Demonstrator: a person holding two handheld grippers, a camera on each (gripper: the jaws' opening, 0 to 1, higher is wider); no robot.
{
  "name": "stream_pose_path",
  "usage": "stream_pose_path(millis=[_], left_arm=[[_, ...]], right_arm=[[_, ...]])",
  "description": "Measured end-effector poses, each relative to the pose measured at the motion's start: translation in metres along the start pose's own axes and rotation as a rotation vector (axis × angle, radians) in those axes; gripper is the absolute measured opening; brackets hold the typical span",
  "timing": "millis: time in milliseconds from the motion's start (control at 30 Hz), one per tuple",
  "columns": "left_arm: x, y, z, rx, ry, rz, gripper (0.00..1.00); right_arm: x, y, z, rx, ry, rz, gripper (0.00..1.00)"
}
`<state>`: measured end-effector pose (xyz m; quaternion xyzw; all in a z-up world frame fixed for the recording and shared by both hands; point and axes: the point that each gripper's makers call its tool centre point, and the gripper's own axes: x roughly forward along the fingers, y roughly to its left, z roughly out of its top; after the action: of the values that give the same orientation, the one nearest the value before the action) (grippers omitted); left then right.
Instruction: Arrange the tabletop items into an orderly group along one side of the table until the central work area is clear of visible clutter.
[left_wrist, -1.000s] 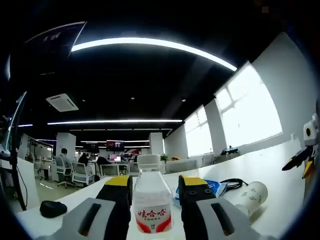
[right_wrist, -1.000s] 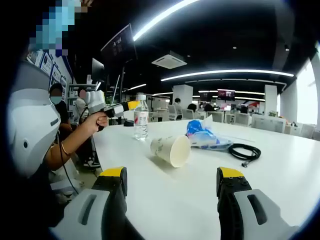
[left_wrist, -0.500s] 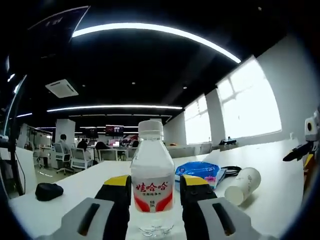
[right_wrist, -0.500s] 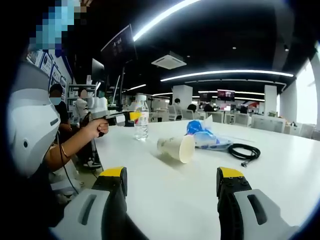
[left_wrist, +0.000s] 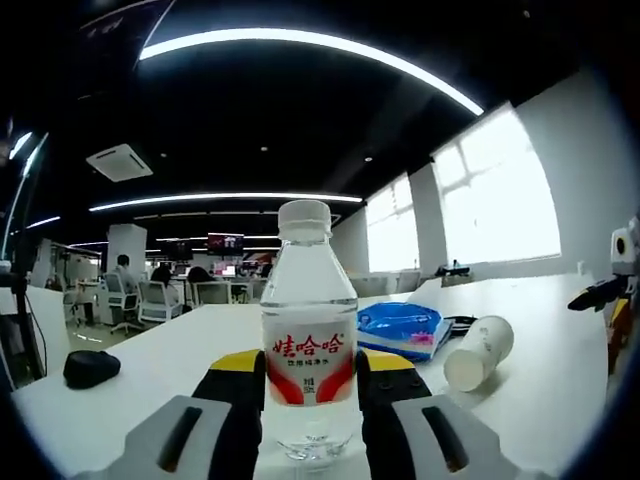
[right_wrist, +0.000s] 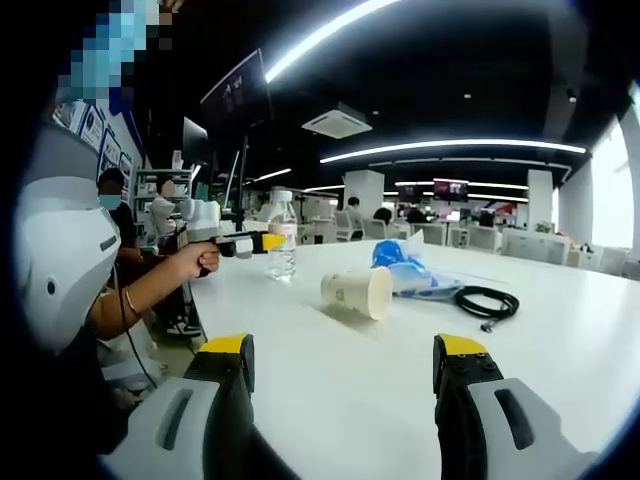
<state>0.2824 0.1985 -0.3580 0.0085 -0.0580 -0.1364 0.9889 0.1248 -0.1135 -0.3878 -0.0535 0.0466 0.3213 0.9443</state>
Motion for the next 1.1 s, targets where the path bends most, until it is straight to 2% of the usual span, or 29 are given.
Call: stream_pose_path(millis=[233,1100], left_arm=[[0.003,0.000,0.000,0.008,-0.004,-0.001,0.35],[0.043,0.008,-0.007,0.048,0.075,-0.004,0.35]], right_arm=[[0.000,0.001,0.000,-0.003,0.002,0.005,0.70],[-0.008,-0.003,0.001,0.002,-0.014,-0.011,0.70]])
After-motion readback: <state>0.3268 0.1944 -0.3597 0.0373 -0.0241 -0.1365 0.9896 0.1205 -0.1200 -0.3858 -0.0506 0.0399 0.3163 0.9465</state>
